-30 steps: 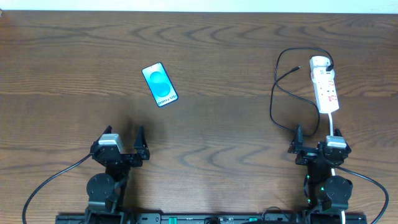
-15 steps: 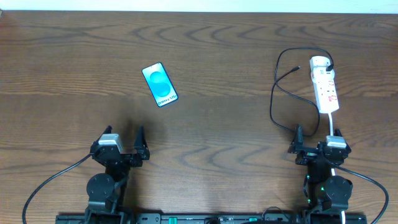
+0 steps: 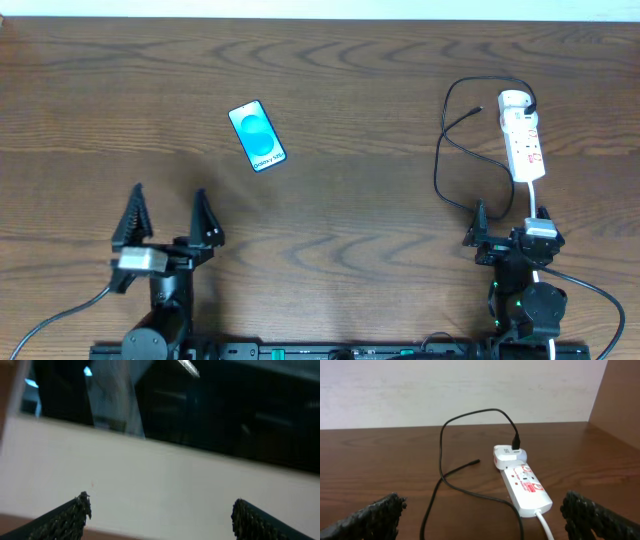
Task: Plug charger to phone and switch on socket
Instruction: 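Reach the left gripper forward over the blue phone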
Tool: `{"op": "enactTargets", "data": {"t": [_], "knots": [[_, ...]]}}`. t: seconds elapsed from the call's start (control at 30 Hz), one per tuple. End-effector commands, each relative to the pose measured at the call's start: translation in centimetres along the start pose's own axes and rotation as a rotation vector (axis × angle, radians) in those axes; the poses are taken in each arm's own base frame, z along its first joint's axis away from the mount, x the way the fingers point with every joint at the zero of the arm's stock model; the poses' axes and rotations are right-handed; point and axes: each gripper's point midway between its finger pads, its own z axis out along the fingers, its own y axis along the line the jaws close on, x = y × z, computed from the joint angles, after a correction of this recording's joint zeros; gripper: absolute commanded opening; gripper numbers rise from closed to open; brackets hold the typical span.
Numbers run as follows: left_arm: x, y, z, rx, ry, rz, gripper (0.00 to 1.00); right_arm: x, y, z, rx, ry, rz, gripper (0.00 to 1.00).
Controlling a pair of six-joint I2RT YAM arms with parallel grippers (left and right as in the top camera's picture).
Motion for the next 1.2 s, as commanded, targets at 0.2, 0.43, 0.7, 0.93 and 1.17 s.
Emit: {"op": "enactTargets", "data": {"t": [0.2, 0.43, 0.7, 0.93, 1.17], "knots": [[-7.8, -0.7, 0.7, -0.029, -0.164, 0.126, 0.92, 0.1, -0.2, 0.0, 0.007, 0.002, -0.011, 0.99], [-11.5, -1.6, 2.3, -0.029, -0.193, 0.162, 0.92, 0.1, -0.2, 0.0, 0.007, 0.002, -0.011, 0.99], [-14.8, -2.7, 7.6, -0.034, -0.166, 0.188, 0.92, 0.1, -0.2, 0.0, 0.007, 0.002, -0.011, 0.99], [-16.3, -3.6, 14.4, -0.036, -0.128, 0.192, 0.92, 0.1, -0.2, 0.0, 0.007, 0.002, -0.011, 0.99], [-13.2, -4.0, 21.9, -0.038, 0.07, 0.168, 0.92, 0.1, -0.2, 0.0, 0.007, 0.002, -0.011, 0.99]]}}
